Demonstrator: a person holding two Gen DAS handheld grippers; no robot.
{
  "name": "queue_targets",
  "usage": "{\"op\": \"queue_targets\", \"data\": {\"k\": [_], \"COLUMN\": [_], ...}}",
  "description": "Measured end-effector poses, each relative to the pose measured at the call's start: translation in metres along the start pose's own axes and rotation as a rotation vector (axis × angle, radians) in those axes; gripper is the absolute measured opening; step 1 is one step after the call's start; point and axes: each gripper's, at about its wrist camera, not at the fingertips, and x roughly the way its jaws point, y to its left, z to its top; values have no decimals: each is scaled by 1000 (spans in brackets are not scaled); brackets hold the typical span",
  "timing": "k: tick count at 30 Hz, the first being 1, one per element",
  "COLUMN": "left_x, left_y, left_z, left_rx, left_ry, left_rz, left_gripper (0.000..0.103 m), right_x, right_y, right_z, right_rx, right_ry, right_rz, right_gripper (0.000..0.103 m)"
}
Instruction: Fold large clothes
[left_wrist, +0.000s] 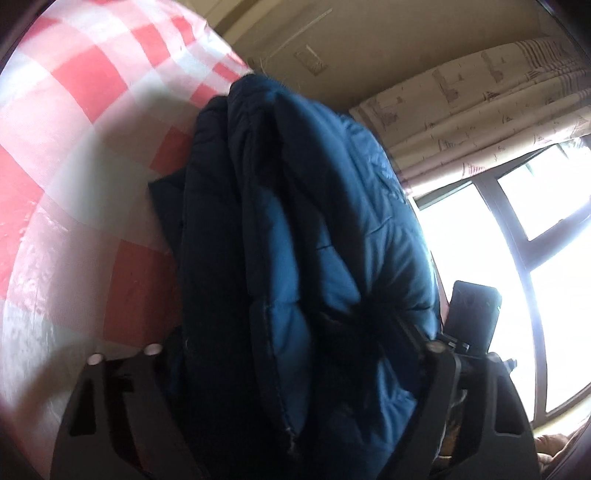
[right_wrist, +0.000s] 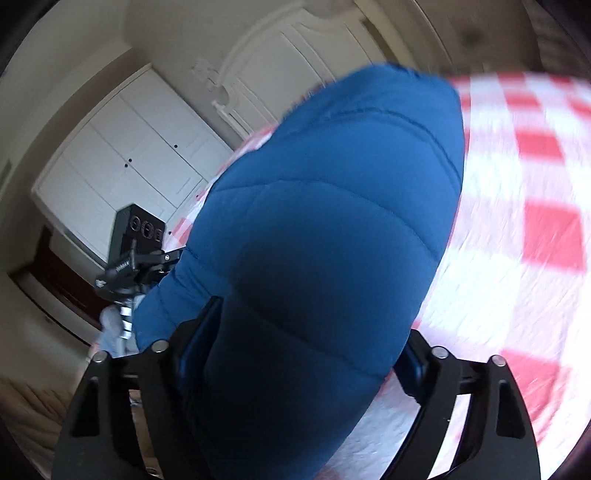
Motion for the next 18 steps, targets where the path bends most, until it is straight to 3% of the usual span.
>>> {"op": "queue_targets", "data": {"k": [4, 7, 13, 16, 18], "left_x": [-2, 19, 113, 169, 222], "left_y": [-33, -63, -109, -114, -106], "left_z": [13, 42, 126, 149, 154], "left_rx": [43, 84, 111, 69, 14], "left_ry": [-47, -77, -61, -39, 16], "left_rz": [10, -14, -93, -89, -26], "left_gripper": [60, 58, 59, 59, 59], "right_x": [-25, -44, -61, -52, -57], "right_y": [-26, -49, -139, -207, -247], "right_z": [43, 80, 144, 146, 135], "right_rx": [-40, -57, -14, 73, 183], "right_ry": [-101, -145, -134, -42, -77], "right_rz": [-53, -111, -200, -269, -206], "right_gripper": [77, 77, 77, 78, 85]}}
